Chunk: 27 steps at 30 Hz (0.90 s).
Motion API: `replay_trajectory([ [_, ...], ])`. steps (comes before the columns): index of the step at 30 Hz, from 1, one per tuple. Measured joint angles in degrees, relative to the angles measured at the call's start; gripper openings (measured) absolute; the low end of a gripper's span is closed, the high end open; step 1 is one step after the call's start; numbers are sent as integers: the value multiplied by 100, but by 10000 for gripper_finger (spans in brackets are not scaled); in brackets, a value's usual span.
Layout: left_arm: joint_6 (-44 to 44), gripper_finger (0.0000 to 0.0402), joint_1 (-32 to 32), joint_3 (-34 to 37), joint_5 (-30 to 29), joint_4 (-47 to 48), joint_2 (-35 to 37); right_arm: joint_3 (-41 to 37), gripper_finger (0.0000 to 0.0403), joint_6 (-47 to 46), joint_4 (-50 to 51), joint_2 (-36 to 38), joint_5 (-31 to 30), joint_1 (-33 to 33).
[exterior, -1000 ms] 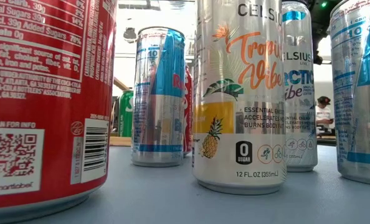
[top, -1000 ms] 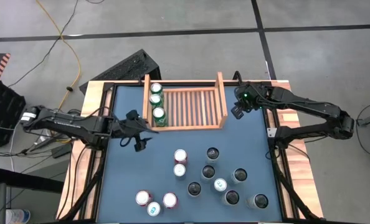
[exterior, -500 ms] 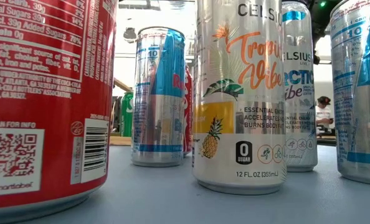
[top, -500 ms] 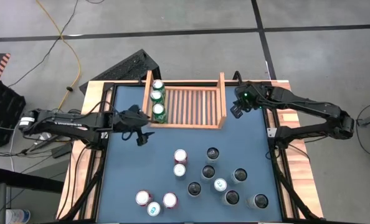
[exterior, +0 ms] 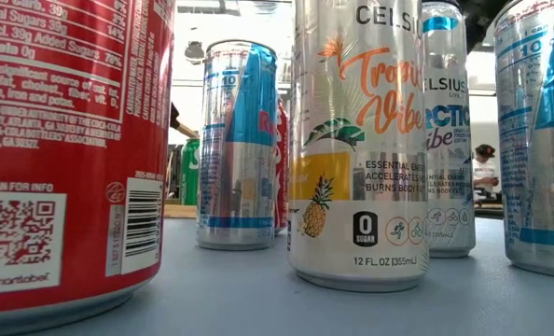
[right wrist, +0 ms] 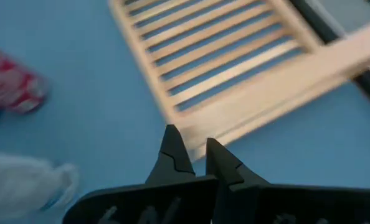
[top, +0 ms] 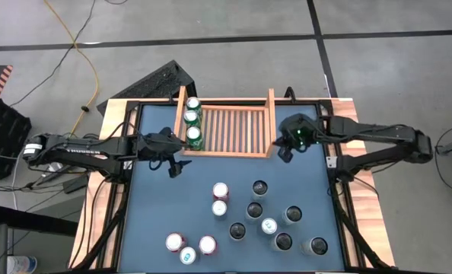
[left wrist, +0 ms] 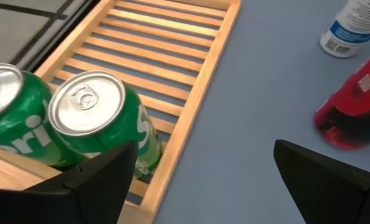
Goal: Place canned beverage on shelf
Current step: Adjust the shelf
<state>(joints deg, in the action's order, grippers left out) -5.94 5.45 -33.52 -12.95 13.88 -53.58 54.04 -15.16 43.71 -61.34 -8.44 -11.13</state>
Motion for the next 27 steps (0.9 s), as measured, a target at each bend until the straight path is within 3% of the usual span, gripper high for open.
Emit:
replay_trajectory([
  [6, -72, 368, -2, 0, 59, -51, 0, 0, 0, 1, -346, 0, 421, 781],
  [12, -74, 368, -4, 0, 59, -50, 0, 0, 0, 2, -394, -4, 18, 1153],
  [19, -65, 368, -4, 0, 59, -49, 0, 0, 0, -190, -68, -9, -503, 881],
  [27, -68, 368, -4, -2, 62, -49, -1, 3, 0, -187, 94, -294, -526, 410],
])
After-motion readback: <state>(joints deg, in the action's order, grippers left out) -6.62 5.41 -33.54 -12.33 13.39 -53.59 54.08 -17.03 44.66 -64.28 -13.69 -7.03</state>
